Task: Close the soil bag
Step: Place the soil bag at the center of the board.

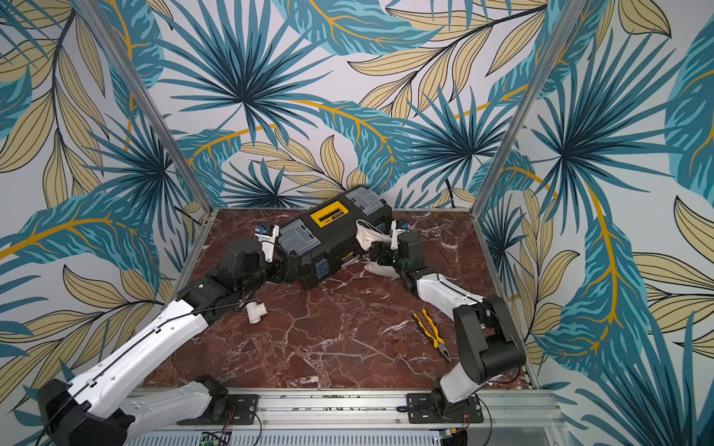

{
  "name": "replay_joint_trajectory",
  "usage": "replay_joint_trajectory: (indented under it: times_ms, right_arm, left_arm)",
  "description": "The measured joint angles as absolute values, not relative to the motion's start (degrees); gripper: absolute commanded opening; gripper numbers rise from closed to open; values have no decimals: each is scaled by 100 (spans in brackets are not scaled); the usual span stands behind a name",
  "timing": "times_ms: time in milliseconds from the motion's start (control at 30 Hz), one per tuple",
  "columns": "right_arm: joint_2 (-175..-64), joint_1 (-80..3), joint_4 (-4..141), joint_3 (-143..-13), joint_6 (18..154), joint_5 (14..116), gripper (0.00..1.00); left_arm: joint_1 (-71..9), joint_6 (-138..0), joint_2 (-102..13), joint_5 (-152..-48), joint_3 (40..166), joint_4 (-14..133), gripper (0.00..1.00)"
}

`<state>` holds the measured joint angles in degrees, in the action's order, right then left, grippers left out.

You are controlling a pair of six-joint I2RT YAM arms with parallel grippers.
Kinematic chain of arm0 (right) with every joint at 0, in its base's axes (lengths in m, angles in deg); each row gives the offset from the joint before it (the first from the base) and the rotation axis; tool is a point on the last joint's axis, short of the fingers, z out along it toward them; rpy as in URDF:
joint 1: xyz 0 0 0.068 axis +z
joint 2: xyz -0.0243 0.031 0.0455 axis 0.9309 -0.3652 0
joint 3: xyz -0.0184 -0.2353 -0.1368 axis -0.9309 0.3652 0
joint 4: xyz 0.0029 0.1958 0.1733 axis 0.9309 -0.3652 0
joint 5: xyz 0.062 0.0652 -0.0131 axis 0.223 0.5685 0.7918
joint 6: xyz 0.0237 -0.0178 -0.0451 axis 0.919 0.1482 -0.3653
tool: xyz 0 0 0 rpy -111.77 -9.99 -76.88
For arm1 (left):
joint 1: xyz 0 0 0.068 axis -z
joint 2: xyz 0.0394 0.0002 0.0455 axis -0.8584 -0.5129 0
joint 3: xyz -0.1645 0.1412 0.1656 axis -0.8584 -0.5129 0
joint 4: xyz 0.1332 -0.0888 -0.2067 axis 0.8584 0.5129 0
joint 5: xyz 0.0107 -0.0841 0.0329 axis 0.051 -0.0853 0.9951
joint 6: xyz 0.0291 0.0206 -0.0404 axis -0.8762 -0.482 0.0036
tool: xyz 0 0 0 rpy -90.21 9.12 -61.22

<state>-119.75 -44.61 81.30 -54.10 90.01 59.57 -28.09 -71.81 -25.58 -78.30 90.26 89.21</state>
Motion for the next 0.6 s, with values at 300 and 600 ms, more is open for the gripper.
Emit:
replay_joint_trajectory:
  times_ms: [300, 600]
  right_arm:
    - [-10458, -4461, 6630, -5808, 8389, 6580, 99]
    - [-9669, -5003, 5666, -6289, 8159, 7415, 99]
  left_arm:
    - [-3144, -7066, -2713, -7834, 8965, 8762, 100]
    - [-3399, -6882, -3041, -8059, 8936, 8338, 100]
